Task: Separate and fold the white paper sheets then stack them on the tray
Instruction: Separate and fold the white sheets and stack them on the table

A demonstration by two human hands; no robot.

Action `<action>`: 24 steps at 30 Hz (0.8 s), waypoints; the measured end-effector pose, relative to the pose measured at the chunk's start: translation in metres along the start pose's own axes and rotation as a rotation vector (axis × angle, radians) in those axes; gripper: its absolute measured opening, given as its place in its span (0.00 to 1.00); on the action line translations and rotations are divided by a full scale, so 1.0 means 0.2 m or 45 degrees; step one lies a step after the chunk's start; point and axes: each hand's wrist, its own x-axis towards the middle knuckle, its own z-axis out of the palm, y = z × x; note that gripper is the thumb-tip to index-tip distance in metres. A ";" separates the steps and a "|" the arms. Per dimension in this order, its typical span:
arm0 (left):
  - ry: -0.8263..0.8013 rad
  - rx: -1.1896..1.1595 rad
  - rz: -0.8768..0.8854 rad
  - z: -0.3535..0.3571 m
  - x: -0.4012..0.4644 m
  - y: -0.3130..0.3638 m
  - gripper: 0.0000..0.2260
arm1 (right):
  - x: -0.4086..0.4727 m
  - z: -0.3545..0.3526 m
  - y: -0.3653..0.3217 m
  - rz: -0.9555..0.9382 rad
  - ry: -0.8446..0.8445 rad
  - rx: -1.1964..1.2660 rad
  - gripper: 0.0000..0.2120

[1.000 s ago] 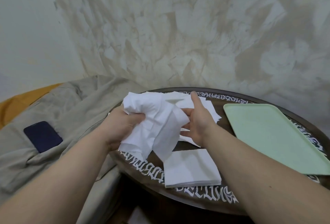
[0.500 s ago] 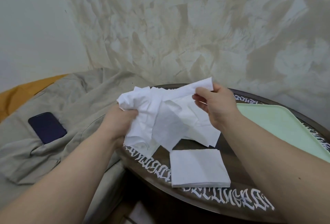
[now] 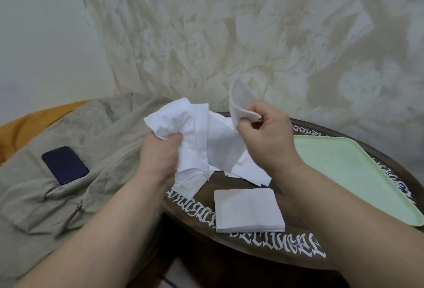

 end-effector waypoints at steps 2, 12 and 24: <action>0.026 0.002 0.017 -0.02 -0.01 0.01 0.12 | 0.03 -0.04 -0.01 0.052 0.134 0.057 0.08; 0.073 -0.212 -0.094 -0.09 -0.05 0.05 0.12 | 0.05 -0.18 0.05 0.434 0.365 0.285 0.10; -0.056 -0.152 -0.068 -0.03 -0.24 -0.16 0.13 | -0.25 0.00 0.15 0.022 -0.335 -0.411 0.14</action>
